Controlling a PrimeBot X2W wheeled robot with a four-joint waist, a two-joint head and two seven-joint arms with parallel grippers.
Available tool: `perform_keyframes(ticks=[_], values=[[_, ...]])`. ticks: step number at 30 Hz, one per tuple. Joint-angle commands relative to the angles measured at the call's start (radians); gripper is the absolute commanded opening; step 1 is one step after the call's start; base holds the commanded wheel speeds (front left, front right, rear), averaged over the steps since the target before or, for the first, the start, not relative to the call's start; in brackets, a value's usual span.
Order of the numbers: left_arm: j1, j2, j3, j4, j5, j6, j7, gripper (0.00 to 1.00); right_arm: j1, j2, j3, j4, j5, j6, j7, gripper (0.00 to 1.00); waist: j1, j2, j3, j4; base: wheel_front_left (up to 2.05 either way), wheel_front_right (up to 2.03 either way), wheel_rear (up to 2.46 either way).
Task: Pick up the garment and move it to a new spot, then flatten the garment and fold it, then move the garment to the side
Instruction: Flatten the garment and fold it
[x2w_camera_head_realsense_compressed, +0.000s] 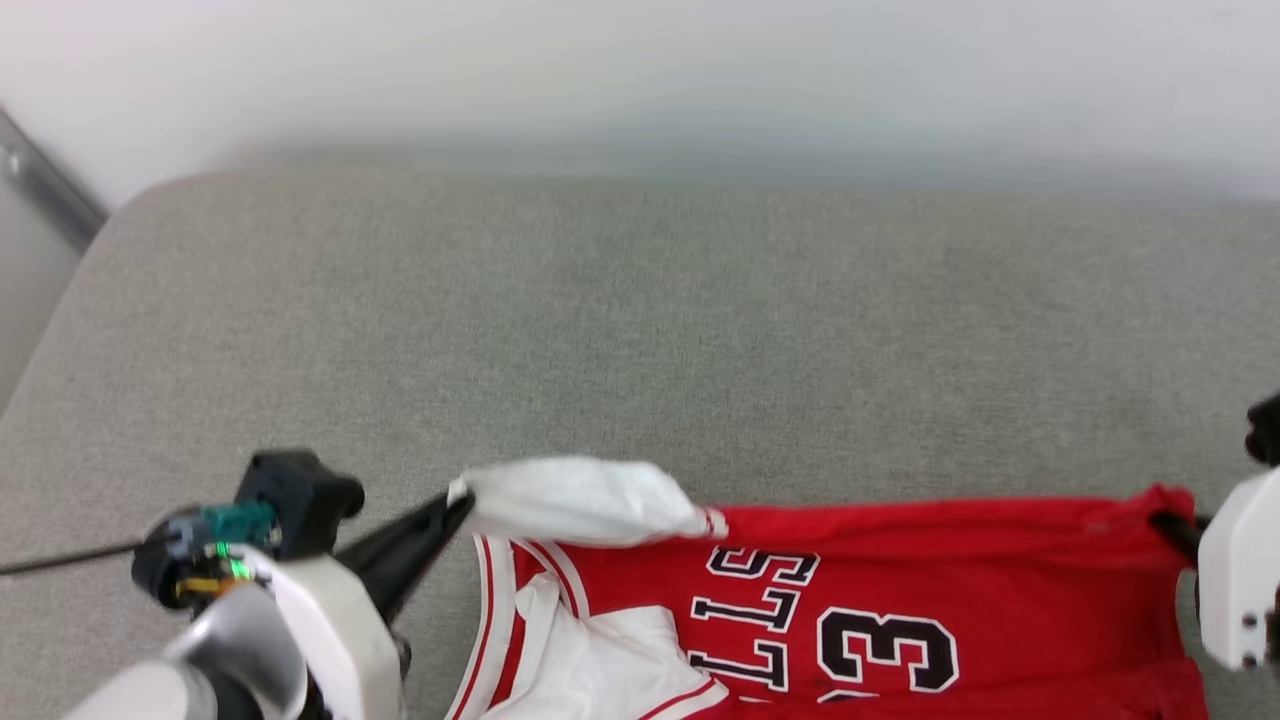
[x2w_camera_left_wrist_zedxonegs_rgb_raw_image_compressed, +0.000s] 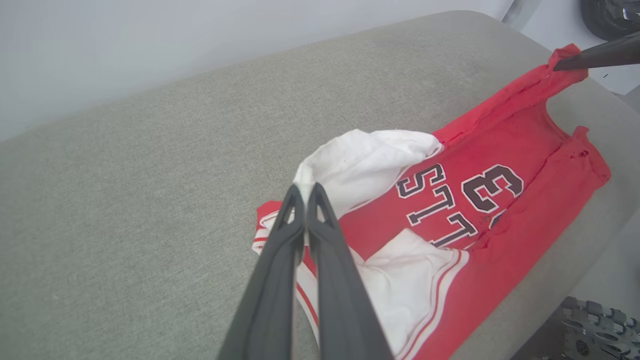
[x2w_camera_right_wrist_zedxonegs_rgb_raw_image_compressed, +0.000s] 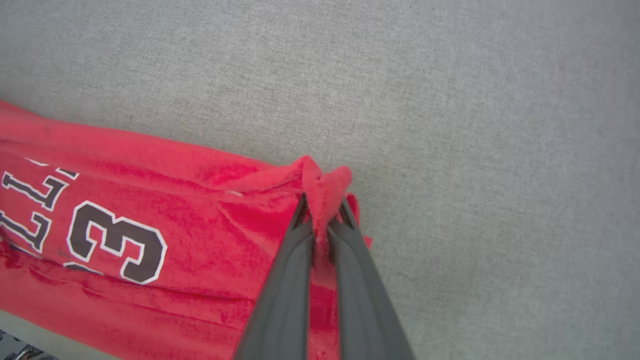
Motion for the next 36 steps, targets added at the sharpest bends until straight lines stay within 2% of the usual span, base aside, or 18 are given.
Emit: perform_keyframes(ticks=[1, 8, 13, 14, 21, 29, 30, 31, 32, 36], values=[[0.041, 0.011, -0.003, -0.014, -0.01, 0.013, -0.008, 0.0, 0.044, 0.01, -0.012, -0.026, 0.006, 0.0, -0.001, 0.0, 0.0001, 0.0, -0.032, -0.009, 0.0, 0.0, 0.0], [0.198, 0.041, -0.024, -0.036, -0.052, 0.059, -0.016, 0.0, 0.234, 0.038, -0.043, -0.107, -0.001, 0.0, 0.027, 0.0, 0.0001, 0.0, -0.039, -0.008, 0.0, 0.0, 0.0], [0.247, 0.044, -0.051, 0.014, -0.078, 0.041, -0.008, 0.0, 0.303, 0.027, -0.013, -0.103, -0.013, 0.0, 0.037, 0.0, 0.0001, 0.0, -0.023, -0.007, 0.0, 0.0, 0.0], [0.247, 0.025, -0.067, 0.061, -0.095, 0.025, 0.002, 0.0, 0.308, 0.013, 0.008, -0.082, -0.021, 0.0, 0.029, 0.0, 0.0001, 0.0, -0.012, -0.005, 0.0, 0.0, 0.0], [0.218, -0.006, -0.113, 0.154, -0.087, -0.024, 0.021, 0.0, 0.284, -0.016, 0.041, -0.031, -0.026, -0.001, 0.012, 0.0, 0.0001, 0.0, 0.01, -0.005, 0.0, 0.0, 0.0], [0.201, -0.054, -0.155, 0.229, -0.062, -0.042, 0.02, 0.0, 0.27, -0.031, 0.078, 0.023, -0.018, -0.001, -0.02, 0.0, 0.0001, 0.0, 0.014, -0.01, 0.0, 0.0, 0.0], [0.198, -0.059, -0.158, 0.236, -0.059, -0.044, 0.018, 0.24, 0.266, -0.034, 0.085, 0.029, -0.016, -0.001, -0.026, 0.04, 0.0001, 0.0, 0.014, -0.011, 0.0, 0.0, 0.0], [0.195, -0.064, -0.161, 0.243, -0.054, -0.047, 0.016, 0.65, 0.261, -0.033, 0.088, 0.031, -0.014, -0.001, -0.036, 0.81, 0.0001, 0.0, 0.013, -0.012, 0.0, 0.0, 0.0], [0.193, -0.067, -0.162, 0.25, -0.051, -0.048, 0.011, 1.0, 0.256, -0.03, 0.087, 0.037, -0.013, -0.001, -0.048, 1.0, 0.0001, 0.0, 0.011, -0.013, 0.0, 0.0, 0.0], [0.179, -0.075, -0.158, 0.265, -0.029, -0.05, -0.022, 1.0, 0.247, -0.038, 0.088, 0.042, 0.003, -0.001, -0.066, 1.0, 0.0001, 0.0, -0.009, -0.017, 0.0, 0.0, 0.0]])
